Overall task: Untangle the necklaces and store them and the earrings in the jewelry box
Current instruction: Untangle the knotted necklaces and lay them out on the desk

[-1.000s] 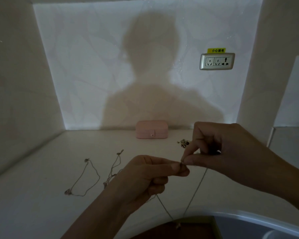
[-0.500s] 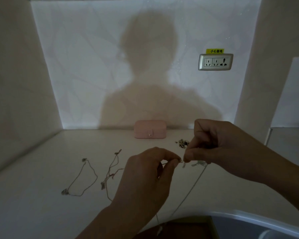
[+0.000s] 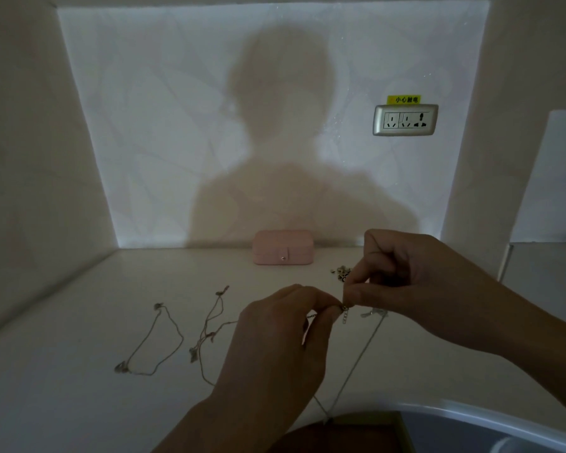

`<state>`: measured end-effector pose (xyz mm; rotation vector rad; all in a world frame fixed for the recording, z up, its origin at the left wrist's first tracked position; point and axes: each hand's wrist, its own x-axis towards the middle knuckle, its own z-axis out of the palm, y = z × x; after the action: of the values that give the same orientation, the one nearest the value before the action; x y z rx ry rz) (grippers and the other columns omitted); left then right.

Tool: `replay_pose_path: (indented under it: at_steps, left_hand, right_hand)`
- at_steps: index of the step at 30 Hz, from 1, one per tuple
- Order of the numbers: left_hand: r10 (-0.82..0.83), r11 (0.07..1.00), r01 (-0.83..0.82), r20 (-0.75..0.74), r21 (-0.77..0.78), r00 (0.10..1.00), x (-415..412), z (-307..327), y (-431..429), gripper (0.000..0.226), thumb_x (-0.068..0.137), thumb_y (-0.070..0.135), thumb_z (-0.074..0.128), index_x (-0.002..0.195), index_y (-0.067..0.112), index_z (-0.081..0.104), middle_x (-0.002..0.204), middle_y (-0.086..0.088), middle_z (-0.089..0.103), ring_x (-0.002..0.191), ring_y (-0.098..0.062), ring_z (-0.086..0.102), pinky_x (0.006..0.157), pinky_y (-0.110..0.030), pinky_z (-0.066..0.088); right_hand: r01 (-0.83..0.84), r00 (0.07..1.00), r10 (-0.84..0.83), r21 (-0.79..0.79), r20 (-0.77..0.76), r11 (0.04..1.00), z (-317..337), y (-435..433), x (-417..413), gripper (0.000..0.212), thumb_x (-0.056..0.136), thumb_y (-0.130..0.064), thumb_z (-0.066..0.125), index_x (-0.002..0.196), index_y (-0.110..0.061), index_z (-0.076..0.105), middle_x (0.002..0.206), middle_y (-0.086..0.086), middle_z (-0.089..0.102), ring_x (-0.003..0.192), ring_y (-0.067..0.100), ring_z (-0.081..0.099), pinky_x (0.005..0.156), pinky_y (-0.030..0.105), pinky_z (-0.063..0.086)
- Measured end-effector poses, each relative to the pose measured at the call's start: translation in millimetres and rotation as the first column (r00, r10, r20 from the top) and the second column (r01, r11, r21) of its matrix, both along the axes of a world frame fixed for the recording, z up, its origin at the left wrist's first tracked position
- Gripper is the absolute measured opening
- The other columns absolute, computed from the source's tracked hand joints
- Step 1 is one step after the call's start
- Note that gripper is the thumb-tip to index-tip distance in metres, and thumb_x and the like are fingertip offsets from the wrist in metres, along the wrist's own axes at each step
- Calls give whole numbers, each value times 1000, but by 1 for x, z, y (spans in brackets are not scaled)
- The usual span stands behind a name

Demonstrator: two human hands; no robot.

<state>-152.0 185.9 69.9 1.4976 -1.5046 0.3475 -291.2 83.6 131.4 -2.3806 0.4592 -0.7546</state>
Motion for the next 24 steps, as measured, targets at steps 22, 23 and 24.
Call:
replay_pose_path:
  at_steps: [22,23,24]
  left_hand:
    - [64,998,-64,57,10,996,-4,6,1,11,79,25,69,71,31,62,57,31,35,61,22,43,54,3,33]
    - [71,997,-72,67,12,995,-4,6,0,10,78,27,67,71,31,61,57,31,33,60,22,42,53,3,33]
    - [79,997,-80,75,18,994,-4,6,-1,9,76,29,65,70,32,60,56,31,30,59,21,41,52,3,33]
  right_hand:
    - [44,993,-41,-21,106,999,-3,11,-1,37,72,-16,76,62,-33,44,76,-13,72,72,24,68,65,41,57]
    - [47,993,-43,-34,106,998,-4,12,-1,37,70,-17,78,63,-33,45,75,-15,72,73,26,68,66,43,57]
    - [55,993,-48,-55,110,997,-5,12,0,37,68,-17,79,64,-34,47,73,-18,71,73,25,69,66,43,57]
